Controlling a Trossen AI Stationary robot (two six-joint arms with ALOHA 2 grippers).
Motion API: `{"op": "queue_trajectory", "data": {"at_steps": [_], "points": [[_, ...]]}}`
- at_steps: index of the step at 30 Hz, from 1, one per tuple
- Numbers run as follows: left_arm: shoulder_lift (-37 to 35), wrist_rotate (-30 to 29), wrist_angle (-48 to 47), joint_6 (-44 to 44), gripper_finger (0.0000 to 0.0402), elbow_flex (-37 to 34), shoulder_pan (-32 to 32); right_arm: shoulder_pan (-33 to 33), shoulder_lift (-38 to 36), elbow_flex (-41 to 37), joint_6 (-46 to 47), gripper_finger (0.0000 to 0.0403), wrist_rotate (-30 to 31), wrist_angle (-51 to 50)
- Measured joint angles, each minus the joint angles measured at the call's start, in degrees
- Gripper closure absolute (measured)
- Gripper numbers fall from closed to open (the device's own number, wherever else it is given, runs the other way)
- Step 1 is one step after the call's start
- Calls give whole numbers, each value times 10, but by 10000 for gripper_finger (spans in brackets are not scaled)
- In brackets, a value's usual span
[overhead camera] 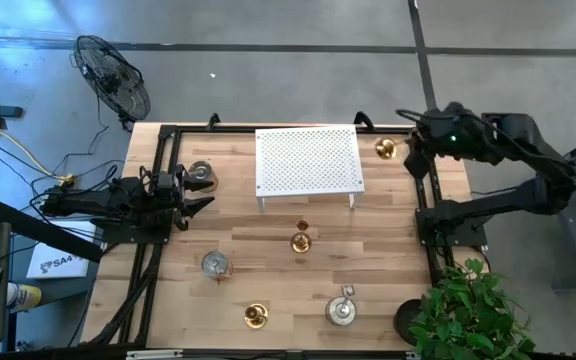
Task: Pick & Place candle stick holders
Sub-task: Put the right gold candle holder on the shelf
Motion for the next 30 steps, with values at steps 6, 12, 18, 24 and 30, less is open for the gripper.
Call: {"op": "queue_trajectory", "data": {"at_steps": [6, 12, 18, 24, 30], "points": [[0, -1, -2, 0, 181, 0, 0, -30, 84, 63, -69, 278, -3, 43], [0, -1, -2, 0, 181, 0, 0, -79, 171, 143, -109, 278, -70, 46], [0, -2, -2, 0, 181, 0, 0, -135, 227, 197, -136, 278, -147, 46], [0, -3, -2, 0, 181, 0, 0, -179, 252, 189, -151, 278, -184, 48], [0, -3, -2, 0, 181, 0, 0, -199, 281, 183, -162, 278, -199, 60]]}}
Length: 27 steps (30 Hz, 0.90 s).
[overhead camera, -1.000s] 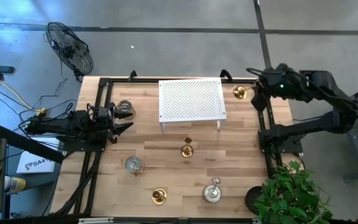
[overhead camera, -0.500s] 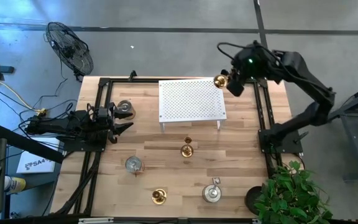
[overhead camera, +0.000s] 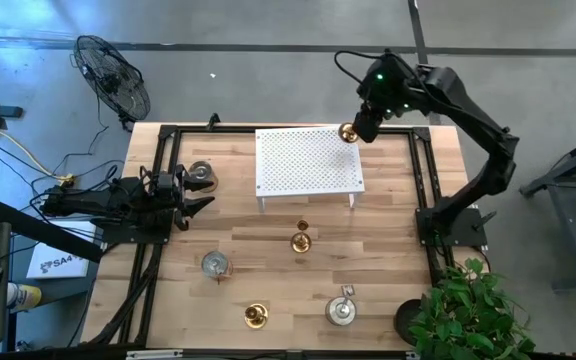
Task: Pick & Place candle stick holders
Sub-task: Put the right gold candle holder on the shelf
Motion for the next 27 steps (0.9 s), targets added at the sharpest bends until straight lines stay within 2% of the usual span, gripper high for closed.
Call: {"op": "queue_trajectory", "data": {"at_steps": [6, 27], "points": [[0, 15, 0, 0, 181, 0, 0, -13, 31, 0, -5, 278, -40, 16], [0, 21, -13, 0, 181, 0, 0, -18, 53, 0, -16, 278, -58, 1]]}}
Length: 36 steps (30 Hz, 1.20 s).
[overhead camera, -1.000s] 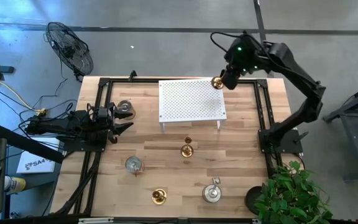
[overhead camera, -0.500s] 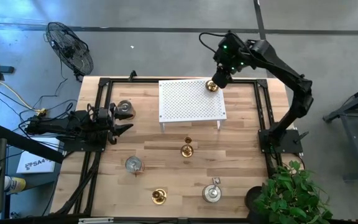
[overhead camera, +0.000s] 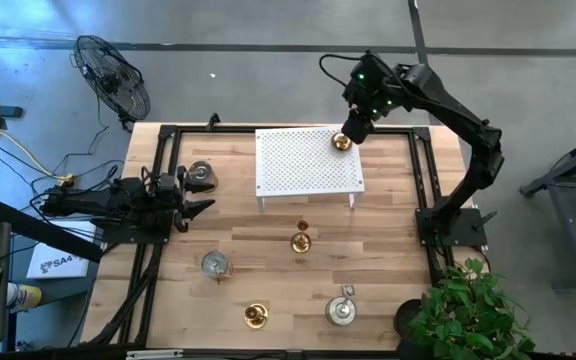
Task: Pick & Place candle stick holders
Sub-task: Put the right gold candle holder on the shelf
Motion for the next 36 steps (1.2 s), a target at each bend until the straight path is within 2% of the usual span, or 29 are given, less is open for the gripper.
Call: {"op": "queue_trajectory", "data": {"at_steps": [21, 23, 26, 29, 36], "points": [[0, -1, 0, 0, 181, 0, 0, 0, 24, 1, -5, 278, 5, 9], [0, -1, 0, 0, 181, 0, 0, 0, 24, 1, -5, 265, 5, 8], [0, -1, 0, 0, 181, 0, 0, 1, 27, -2, -2, 217, 8, -7], [0, -1, 0, 0, 181, 0, 0, 1, 28, -2, -2, 187, 9, -12], [0, -1, 0, 0, 181, 0, 0, 12, 26, 0, -5, 179, 37, -16]]}}
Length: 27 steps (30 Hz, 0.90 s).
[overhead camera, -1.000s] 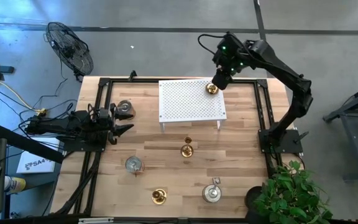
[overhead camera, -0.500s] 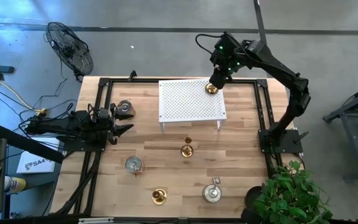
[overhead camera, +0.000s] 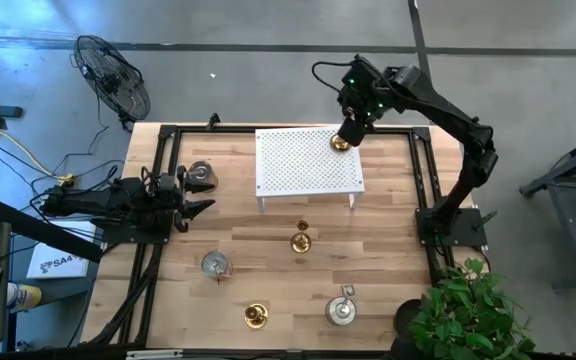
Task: Pick & Place candle stick holders
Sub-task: Put the right gold candle holder on the shelf, then put the top silver candle on the shelf aligned with the gold candle holder
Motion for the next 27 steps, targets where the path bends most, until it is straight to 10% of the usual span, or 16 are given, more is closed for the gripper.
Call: {"op": "queue_trajectory", "data": {"at_steps": [18, 27], "points": [[0, -42, -16, -34, 178, 0, 0, 64, -78, 0, 38, 179, 93, -66], [0, -32, -30, -136, 72, 0, 0, 129, -136, 0, 93, 178, 95, -67]]}}
